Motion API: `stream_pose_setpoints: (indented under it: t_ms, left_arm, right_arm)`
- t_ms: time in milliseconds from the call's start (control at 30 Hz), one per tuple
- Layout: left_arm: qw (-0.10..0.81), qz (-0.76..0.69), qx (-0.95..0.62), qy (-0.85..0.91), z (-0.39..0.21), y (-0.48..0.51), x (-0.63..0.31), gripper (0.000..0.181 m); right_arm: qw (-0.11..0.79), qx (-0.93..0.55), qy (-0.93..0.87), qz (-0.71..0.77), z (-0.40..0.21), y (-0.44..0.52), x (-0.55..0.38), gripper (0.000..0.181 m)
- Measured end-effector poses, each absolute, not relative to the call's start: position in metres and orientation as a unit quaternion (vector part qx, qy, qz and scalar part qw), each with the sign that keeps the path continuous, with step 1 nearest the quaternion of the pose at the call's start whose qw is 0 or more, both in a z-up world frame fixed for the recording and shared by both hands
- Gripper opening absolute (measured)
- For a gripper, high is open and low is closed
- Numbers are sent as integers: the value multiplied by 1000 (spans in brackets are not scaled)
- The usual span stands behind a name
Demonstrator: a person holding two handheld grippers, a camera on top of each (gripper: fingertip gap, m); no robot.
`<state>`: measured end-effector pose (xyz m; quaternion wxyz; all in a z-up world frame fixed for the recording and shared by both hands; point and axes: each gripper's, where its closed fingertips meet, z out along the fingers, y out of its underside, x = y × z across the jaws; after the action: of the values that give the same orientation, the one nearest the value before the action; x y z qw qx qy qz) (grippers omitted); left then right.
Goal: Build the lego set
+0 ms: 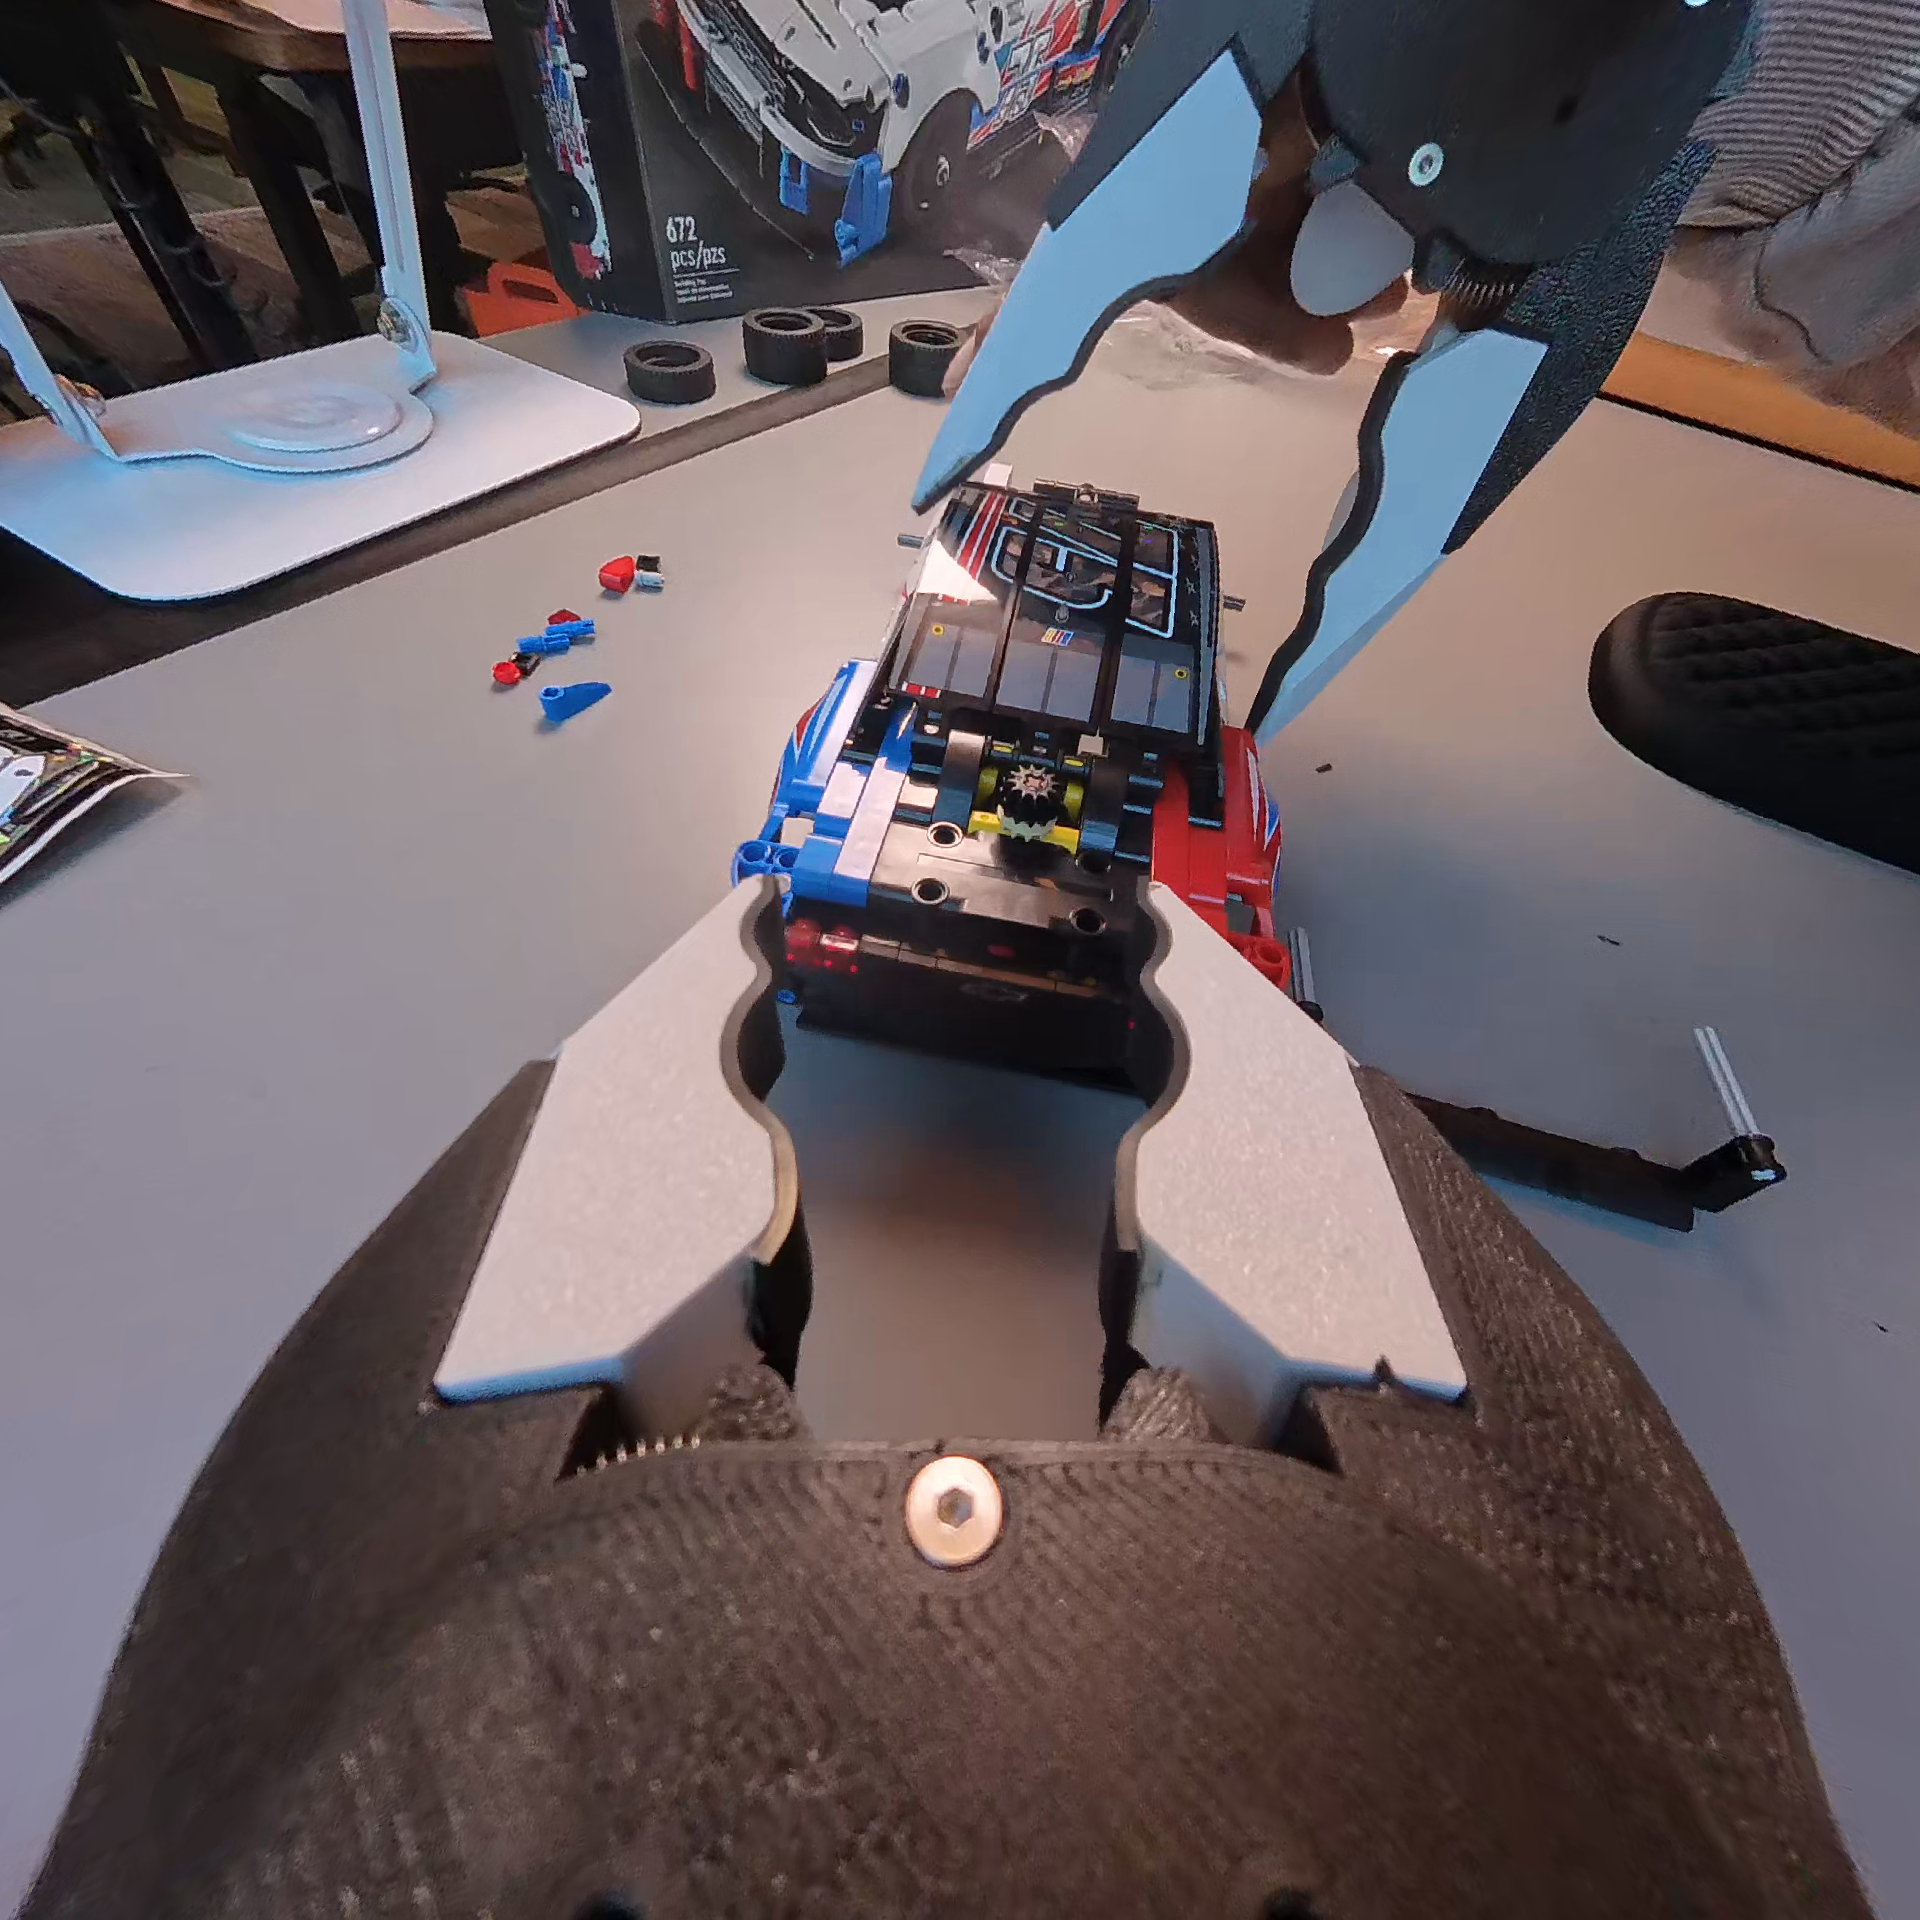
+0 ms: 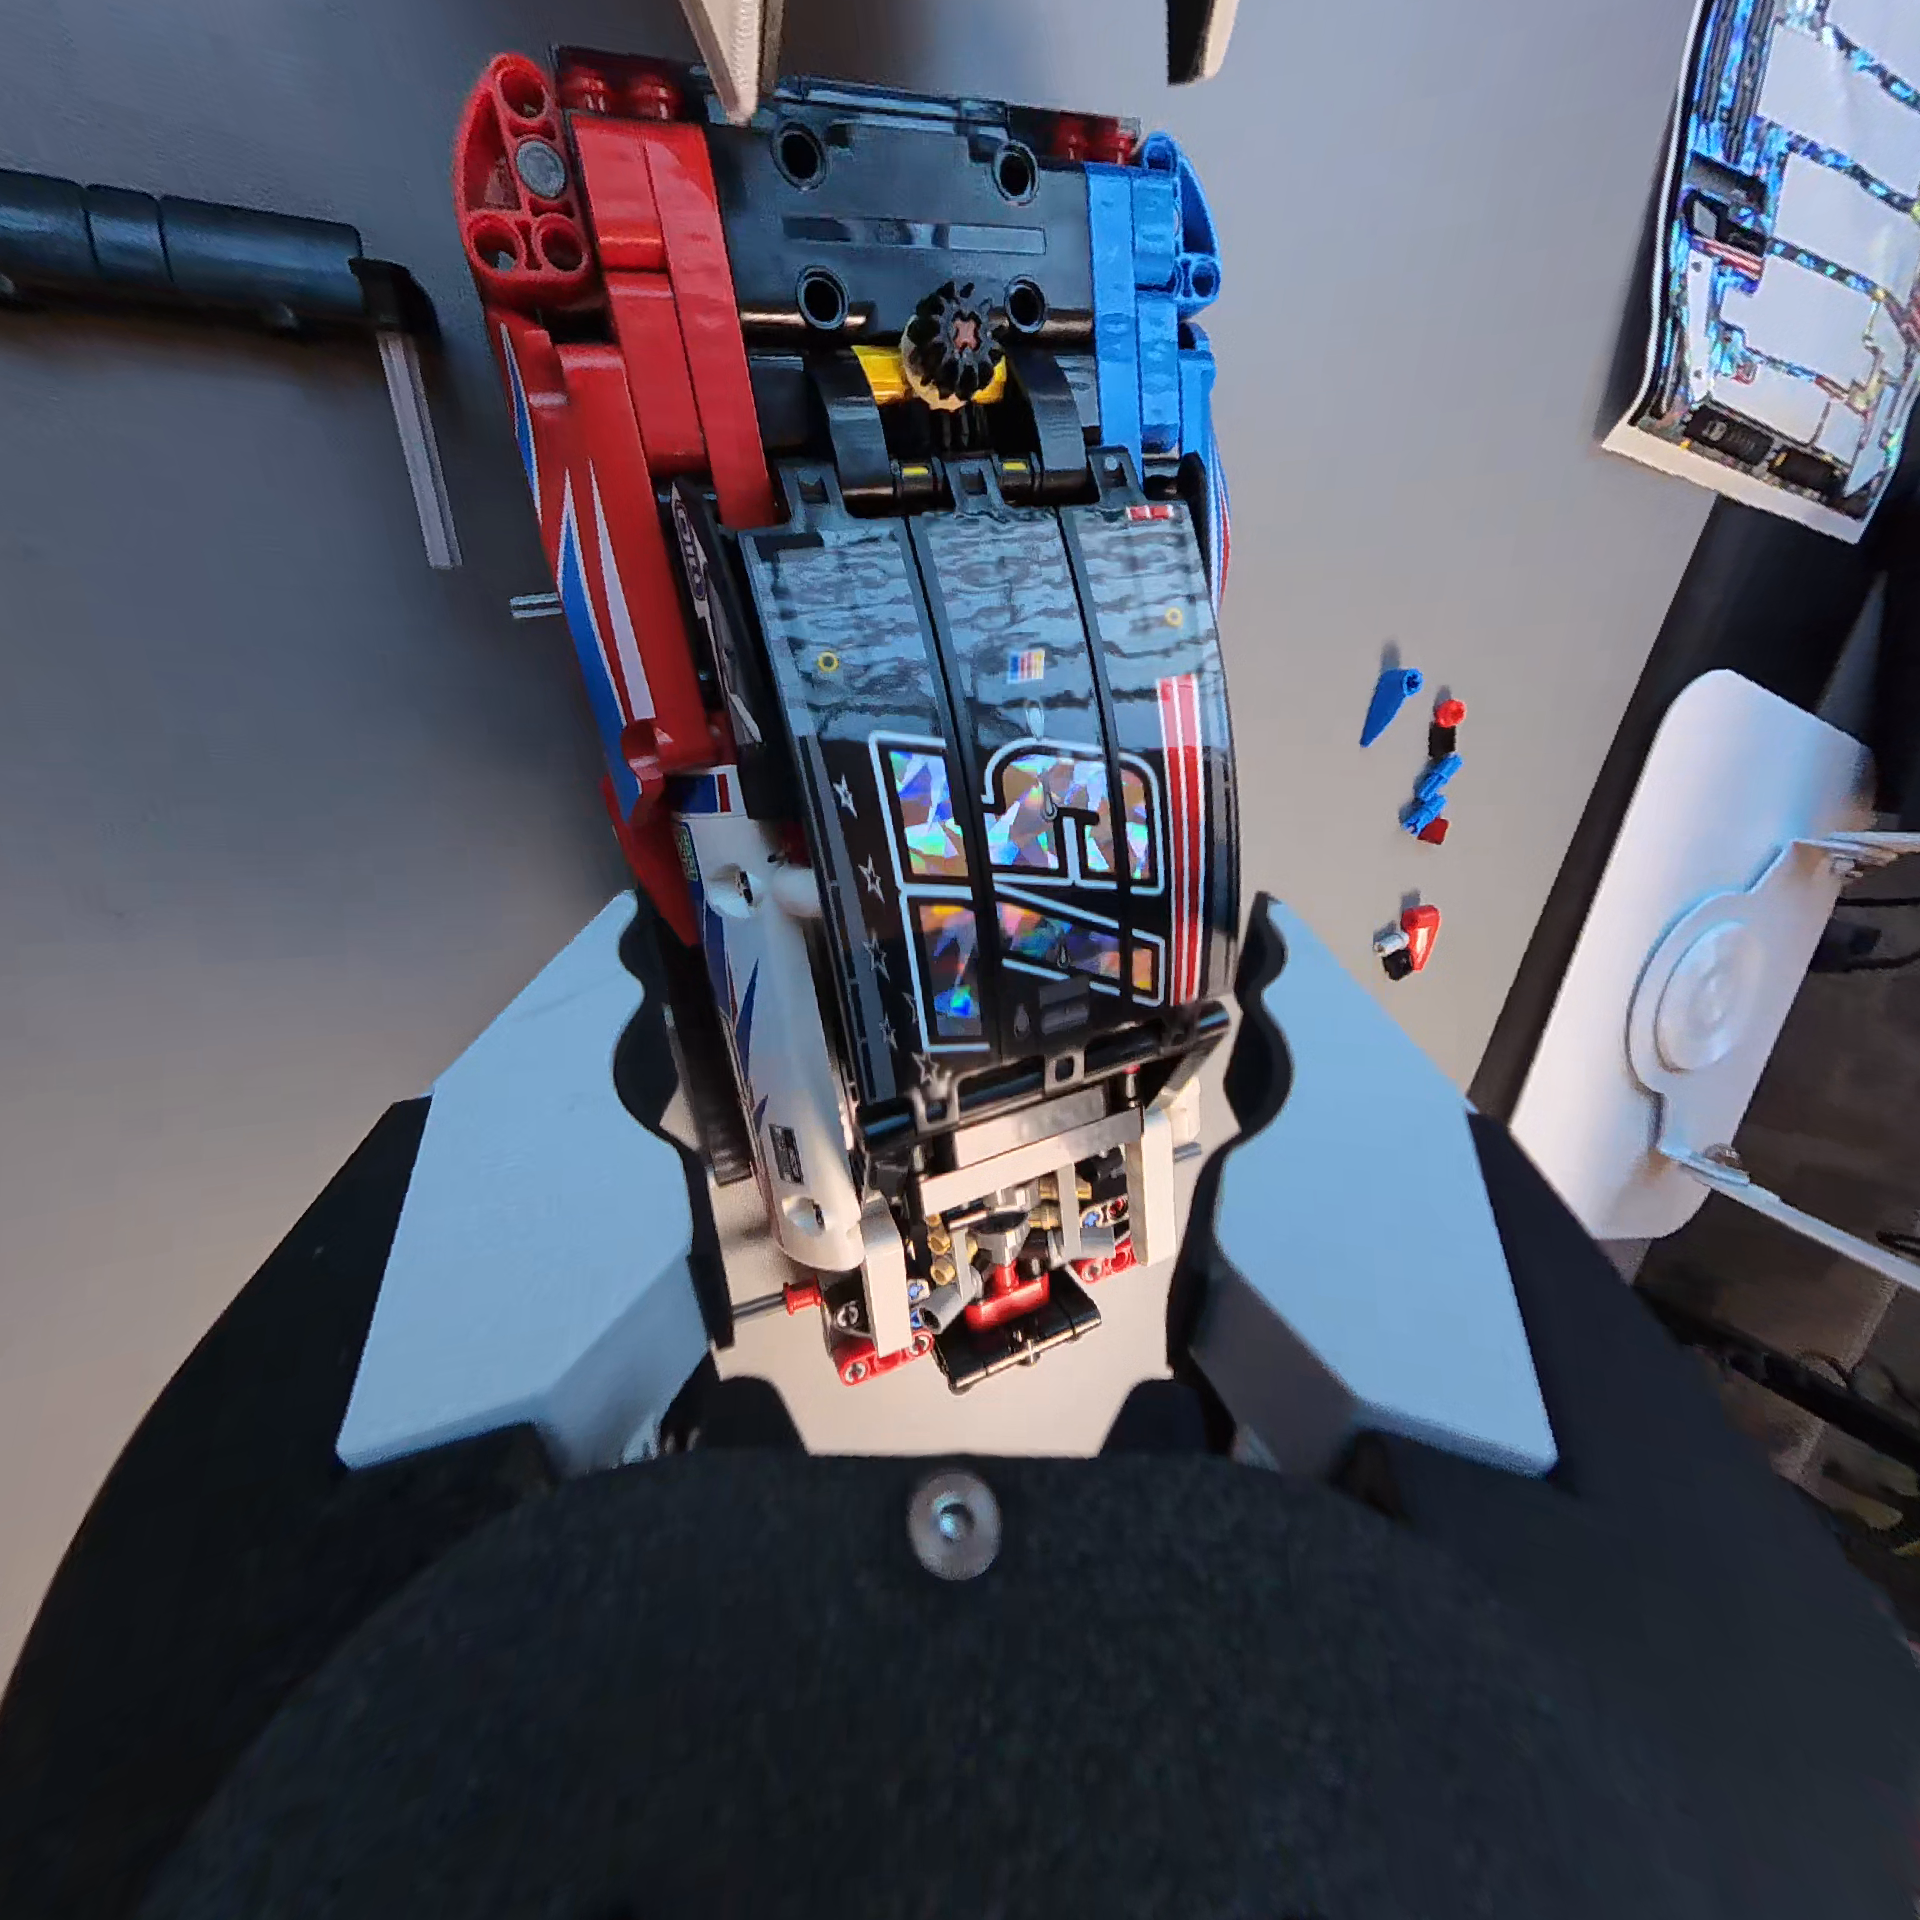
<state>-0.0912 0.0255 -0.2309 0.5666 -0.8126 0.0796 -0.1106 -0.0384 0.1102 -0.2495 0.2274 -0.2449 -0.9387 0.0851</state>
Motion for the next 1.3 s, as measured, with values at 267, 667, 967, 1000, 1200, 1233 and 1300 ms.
stream_pose_setpoints:
  t_ms: [267,667,967,1000,1200,1233,1300]
  left_arm:
    - [595,-96,-794,76,-219,26,-94,66]
    - [587,-82,-803,66,-225,31,-97,76]
    - [629,-75,-773,32,-209,31,-109,69]
    - [638,-66,-766,31,-205,31,-112,68]
    - [678,-17,-734,19,-187,28,-126,61]
    - [678,-13,-735,17,-187,28,-127,59]
    - [671,-3,-741,17,-190,27,-128,57]
  right_arm:
    - [336,-382,-831,226,-204,116,-29,100]
    - [282,-461,-814,213,-268,149,-18,101]
    - [261,-378,-840,289,-256,150,-25,101]
    - [257,-379,-830,317,-244,150,-22,102]
    - [489,-413,-613,462,-93,231,-70,38]
    - [535,-418,-574,457,-70,254,-81,21]
    - [597,-432,-514,439,-33,294,-104,0]
